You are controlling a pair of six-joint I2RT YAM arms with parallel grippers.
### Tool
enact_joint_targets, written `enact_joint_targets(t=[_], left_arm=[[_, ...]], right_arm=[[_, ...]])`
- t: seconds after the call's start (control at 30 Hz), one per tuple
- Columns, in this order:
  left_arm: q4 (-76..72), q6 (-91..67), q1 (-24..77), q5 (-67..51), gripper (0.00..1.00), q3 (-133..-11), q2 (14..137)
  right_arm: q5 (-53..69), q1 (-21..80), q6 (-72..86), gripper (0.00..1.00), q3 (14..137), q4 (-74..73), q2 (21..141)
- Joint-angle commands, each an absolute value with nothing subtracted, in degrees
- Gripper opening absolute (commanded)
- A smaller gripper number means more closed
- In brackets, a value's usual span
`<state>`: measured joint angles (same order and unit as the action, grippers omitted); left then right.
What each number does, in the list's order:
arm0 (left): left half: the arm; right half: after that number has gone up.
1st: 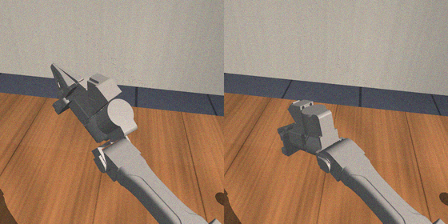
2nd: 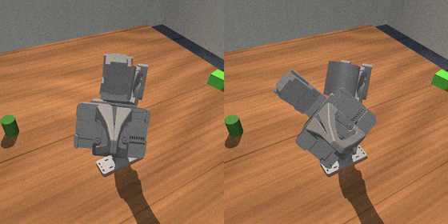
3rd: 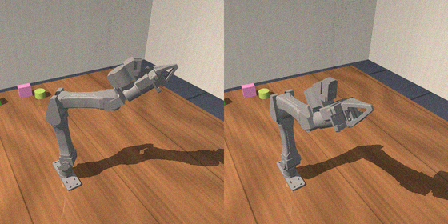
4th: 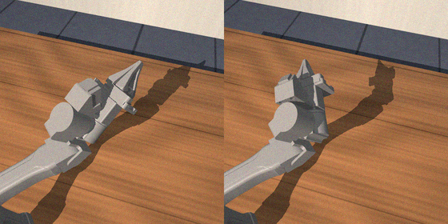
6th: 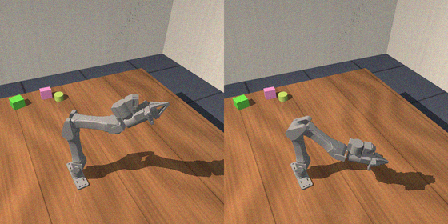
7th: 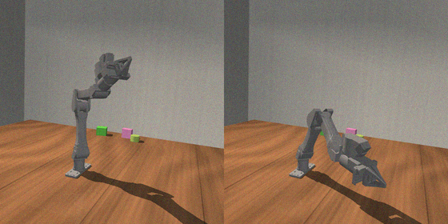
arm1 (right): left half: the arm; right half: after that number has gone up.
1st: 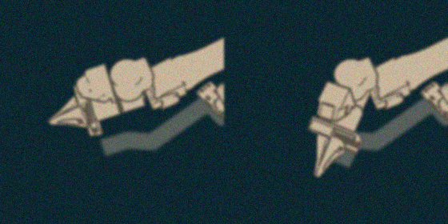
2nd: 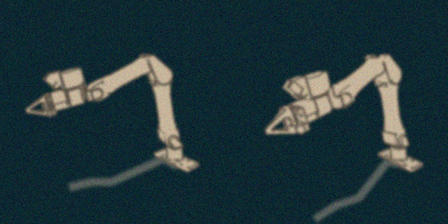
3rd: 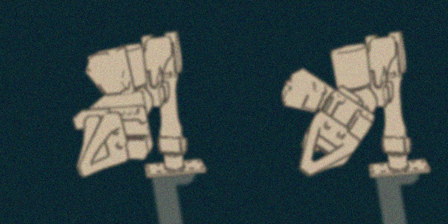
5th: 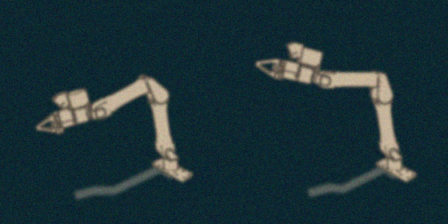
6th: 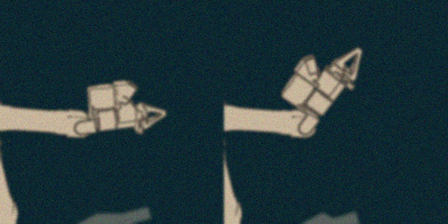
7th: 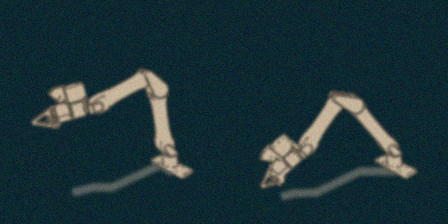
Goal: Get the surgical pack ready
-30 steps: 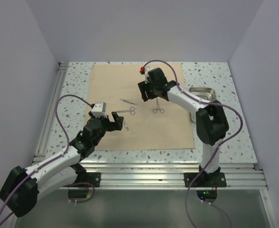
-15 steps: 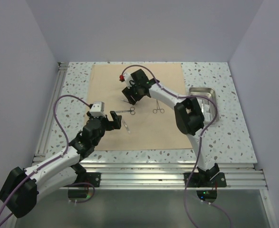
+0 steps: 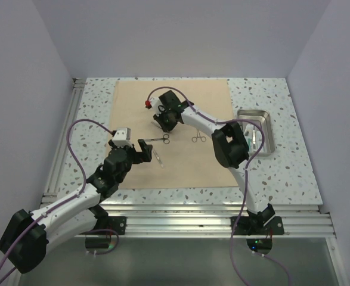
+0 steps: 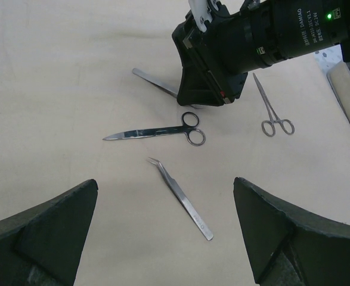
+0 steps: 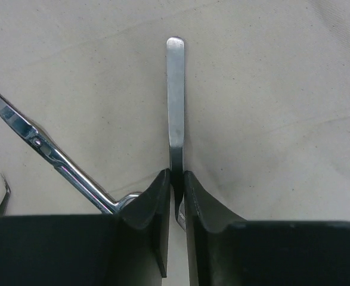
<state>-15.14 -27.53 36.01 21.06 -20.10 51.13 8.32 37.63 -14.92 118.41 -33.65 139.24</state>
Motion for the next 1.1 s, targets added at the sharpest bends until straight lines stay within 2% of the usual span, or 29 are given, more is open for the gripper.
enact_joint_targets(t=[0.0,0.27,0.47,0.73,0.9,1.07], left_arm=[[-16.1,-28.0,35.8,21.9,1.0,-20.7,50.7],[-16.1,-27.9,35.7,21.4,1.0,-20.7,50.8],[-16.1,-27.9,35.7,20.7,1.0,-20.7,50.6],[-16.2,-28.2,35.7,19.2,1.0,-20.7,50.4],[-16.5,-28.4,35.7,18.1,1.0,-20.7,50.1],[-16.5,-28.4,35.7,17.5,1.0,-20.7,50.3]], right_arm=[[8.3,38.0,-15.2,0.13,119.4,-33.0,138.0],[8.9,37.4,-12.1,0.1,110.9,-24.8,126.6],[5.5,32.4,-6.3,0.09,99.7,-18.8,115.2],[4.7,14.9,-0.4,0.05,76.6,-12.8,95.5],[2.3,4.4,7.2,0.04,67.9,-11.8,90.3],[-1.8,0.2,11.7,0.04,62.2,-11.3,90.3]])
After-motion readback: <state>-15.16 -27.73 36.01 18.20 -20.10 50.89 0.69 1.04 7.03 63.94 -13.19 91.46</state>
